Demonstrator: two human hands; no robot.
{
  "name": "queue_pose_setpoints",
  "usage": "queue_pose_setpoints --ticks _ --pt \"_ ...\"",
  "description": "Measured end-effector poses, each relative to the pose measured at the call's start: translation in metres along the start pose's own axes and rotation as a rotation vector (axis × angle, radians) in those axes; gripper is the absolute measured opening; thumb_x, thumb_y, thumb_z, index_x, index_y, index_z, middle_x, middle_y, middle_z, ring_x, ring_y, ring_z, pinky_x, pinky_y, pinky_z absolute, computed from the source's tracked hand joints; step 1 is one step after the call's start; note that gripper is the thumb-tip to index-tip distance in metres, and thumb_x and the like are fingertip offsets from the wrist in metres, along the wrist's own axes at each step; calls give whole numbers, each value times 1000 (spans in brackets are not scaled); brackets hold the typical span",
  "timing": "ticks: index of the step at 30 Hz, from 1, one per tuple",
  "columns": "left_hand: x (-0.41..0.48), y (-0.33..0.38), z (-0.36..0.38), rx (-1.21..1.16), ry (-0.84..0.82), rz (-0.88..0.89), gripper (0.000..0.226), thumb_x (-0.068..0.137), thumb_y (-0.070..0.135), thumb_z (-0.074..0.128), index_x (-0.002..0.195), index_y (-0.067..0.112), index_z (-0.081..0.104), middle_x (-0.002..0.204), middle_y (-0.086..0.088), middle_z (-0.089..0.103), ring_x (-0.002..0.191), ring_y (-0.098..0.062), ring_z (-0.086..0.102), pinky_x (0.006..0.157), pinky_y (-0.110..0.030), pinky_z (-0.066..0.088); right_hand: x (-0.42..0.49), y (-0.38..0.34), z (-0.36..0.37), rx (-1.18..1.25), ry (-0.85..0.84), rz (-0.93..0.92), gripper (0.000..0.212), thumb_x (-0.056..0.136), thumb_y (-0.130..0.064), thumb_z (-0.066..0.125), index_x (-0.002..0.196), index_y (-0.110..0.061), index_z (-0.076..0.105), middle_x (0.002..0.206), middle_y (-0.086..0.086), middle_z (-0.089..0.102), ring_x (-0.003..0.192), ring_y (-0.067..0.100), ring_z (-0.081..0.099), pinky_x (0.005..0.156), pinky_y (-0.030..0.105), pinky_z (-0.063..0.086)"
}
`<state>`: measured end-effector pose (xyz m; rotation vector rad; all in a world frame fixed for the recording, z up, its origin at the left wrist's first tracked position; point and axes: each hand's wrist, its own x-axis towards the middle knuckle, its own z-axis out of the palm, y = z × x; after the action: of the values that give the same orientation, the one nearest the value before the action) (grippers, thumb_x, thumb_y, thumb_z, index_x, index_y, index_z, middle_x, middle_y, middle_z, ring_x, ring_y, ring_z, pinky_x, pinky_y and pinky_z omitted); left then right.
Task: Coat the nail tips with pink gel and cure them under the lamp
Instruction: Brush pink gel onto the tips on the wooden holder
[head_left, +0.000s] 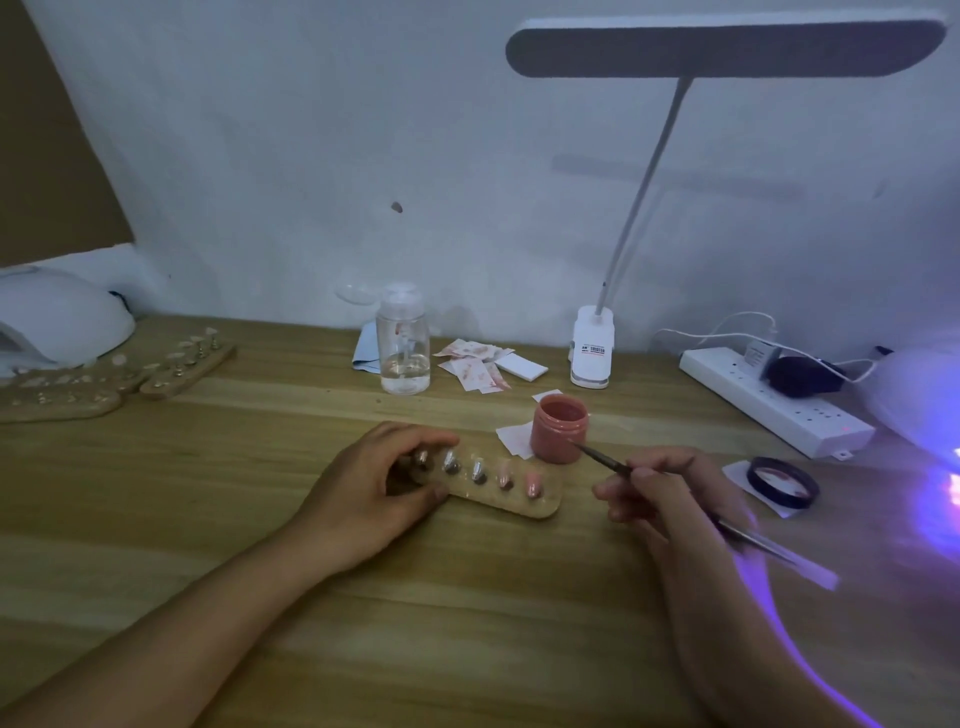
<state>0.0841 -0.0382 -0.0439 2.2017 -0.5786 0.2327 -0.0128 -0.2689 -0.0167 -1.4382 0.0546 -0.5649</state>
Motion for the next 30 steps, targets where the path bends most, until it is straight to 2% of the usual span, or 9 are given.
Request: queue_pose_setpoints --ticks 2,4,6,9,11,17,24,27,30 --pt "0 -1 -2 -13 1 -21 46 81 17 79 114 46 64 112 19 60 104 3 55 92 -16 44 2 2 3 75 -1 95 11 88 5 54 83 -4 58 67 12 69 67 23 58 82 45 48" --pt "0 -1 -2 -28 3 -27 46 80 17 80 114 45 65 112 18 61 105 2 56 96 -23 46 1 5 7 65 -7 118 20 86 11 53 78 -7 55 61 11 65 67 27 54 78 47 46" --pt "-1 -1 -2 -37 3 -18 46 80 15 80 114 43 65 113 17 61 107 0 57 98 -29 47 0 7 8 13 5 88 24 82 11 56 73 -11 53 56 11 63 64 26 54 70 38 46" --pt "-1 1 -2 -48 7 -11 47 79 12 80 114 40 66 113 19 61 107 1 57 99 -30 48 -3 5 5 -36 13 27 15 78 3 61 70 -7 54 56 11 64 57 15 55 54 21 45" --pt "-1 1 -2 -42 11 -5 47 79 12 80 114 39 66 114 20 61 107 1 57 99 -30 48 -4 4 3 -51 1 22 12 77 6 59 70 -3 53 56 10 63 55 11 53 51 17 42" --pt "0 3 -1 -37 19 3 47 79 10 81 114 37 66 115 17 60 109 0 57 101 -32 48 -6 3 5 -77 -34 67 6 73 -3 58 72 -2 51 57 9 64 57 15 49 55 29 38" --pt "-1 2 1 -53 38 6 47 78 10 81 112 38 66 113 14 60 108 -3 58 100 -36 48 -7 2 4 -79 -89 64 7 80 1 59 83 3 53 64 11 68 59 14 53 55 24 41" --pt "-1 2 0 -48 39 4 46 78 11 81 113 38 66 113 15 59 108 -1 57 100 -35 48 -7 2 5 -80 -97 60 6 81 5 59 83 2 54 65 11 69 58 10 58 54 19 44" --pt "-2 3 1 -42 36 3 46 78 12 81 113 37 66 113 17 58 108 2 56 99 -30 48 -7 2 5 -86 -110 61 7 81 5 59 84 0 55 65 11 69 60 10 59 57 20 45"
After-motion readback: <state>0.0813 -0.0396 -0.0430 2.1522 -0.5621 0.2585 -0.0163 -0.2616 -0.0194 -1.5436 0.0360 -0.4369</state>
